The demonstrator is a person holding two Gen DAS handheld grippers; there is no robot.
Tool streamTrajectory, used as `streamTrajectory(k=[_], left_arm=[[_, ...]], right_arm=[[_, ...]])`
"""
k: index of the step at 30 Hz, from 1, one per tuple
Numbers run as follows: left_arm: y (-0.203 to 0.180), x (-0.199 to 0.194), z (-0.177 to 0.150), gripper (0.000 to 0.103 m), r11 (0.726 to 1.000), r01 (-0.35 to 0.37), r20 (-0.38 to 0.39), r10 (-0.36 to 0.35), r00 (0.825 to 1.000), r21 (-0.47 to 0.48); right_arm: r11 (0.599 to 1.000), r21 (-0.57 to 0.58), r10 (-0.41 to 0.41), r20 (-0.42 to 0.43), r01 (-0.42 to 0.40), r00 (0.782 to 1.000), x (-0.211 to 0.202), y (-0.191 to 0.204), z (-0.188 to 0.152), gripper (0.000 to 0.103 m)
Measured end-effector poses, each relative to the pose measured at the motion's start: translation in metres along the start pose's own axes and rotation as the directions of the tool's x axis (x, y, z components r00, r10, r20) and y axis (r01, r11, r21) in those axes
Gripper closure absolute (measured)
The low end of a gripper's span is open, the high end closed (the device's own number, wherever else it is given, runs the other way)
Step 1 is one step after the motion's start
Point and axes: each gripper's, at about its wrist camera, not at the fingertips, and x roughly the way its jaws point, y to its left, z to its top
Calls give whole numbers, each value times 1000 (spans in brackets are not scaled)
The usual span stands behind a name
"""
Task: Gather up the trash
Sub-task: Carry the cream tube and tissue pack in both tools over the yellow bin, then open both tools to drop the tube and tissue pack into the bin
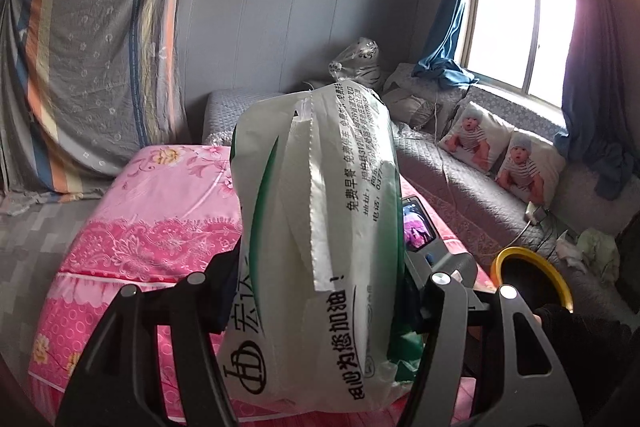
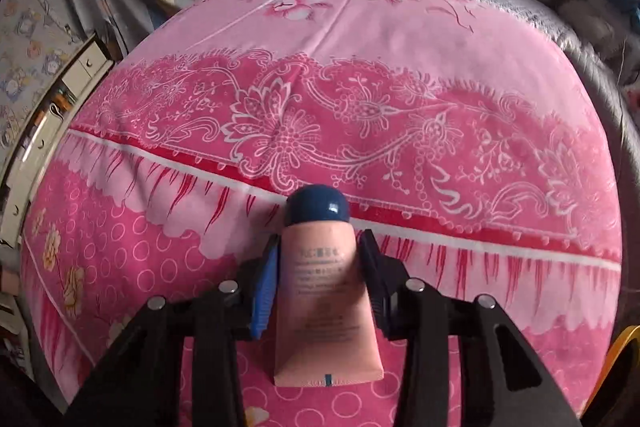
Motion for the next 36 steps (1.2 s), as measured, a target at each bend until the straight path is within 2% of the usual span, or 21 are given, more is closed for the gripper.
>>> streamTrajectory(k=[3,6,9,11,13,16,18,23,27,29,30,31,32,33,34,36], left_arm=[[-17,2,2,44,999,-8,0,8,1000,41],[-41,6,7,44,997,33,-5,-33,999,72],[-81,13,13,44,987,74,0,-74,997,140],[-111,21,16,44,977,106,1,-108,994,186],[-146,31,18,44,961,155,-10,-157,987,230],[-198,50,18,43,935,230,-38,-228,973,269],[-234,67,15,43,916,279,-72,-270,960,288],[-313,115,-8,43,858,429,-196,-386,902,283],[-353,149,-27,43,835,484,-284,-412,866,263],[-360,163,-36,42,832,496,-314,-415,854,249],[-359,167,-37,37,835,496,-320,-415,852,238],[-360,173,-39,35,841,494,-323,-415,851,222],[-358,177,-39,32,850,486,-323,-410,853,206],[-359,179,-40,26,857,476,-320,-402,858,199],[-358,181,-39,20,866,463,-314,-393,864,190],[-345,179,-31,12,880,446,-292,-389,874,161]], right_arm=[[998,27,48,74,-50,996,-32,-11,-5,66],[995,58,70,209,-84,975,-99,-44,-19,66],[991,127,-2,335,-43,942,-163,-92,-50,66],[981,193,-60,387,-17,920,-195,-126,-75,66],[959,283,-155,417,34,896,-223,-165,-108,66],[897,428,-296,395,111,870,-245,-215,-159,66],[847,512,-360,352,144,864,-248,-246,-193,66],[752,638,-408,253,166,877,-237,-294,-250,66],[685,710,-424,204,165,883,-233,-317,-286,65],[650,736,-453,172,192,875,-232,-328,-296,65],[633,743,-473,151,215,868,-230,-328,-297,65],[613,754,-494,135,235,859,-230,-330,-298,60],[599,765,-507,132,238,852,-232,-332,-302,47],[581,778,-521,129,240,844,-236,-335,-308,42],[554,796,-540,122,243,833,-240,-338,-313,39],[527,813,-560,114,247,820,-248,-342,-318,38]])
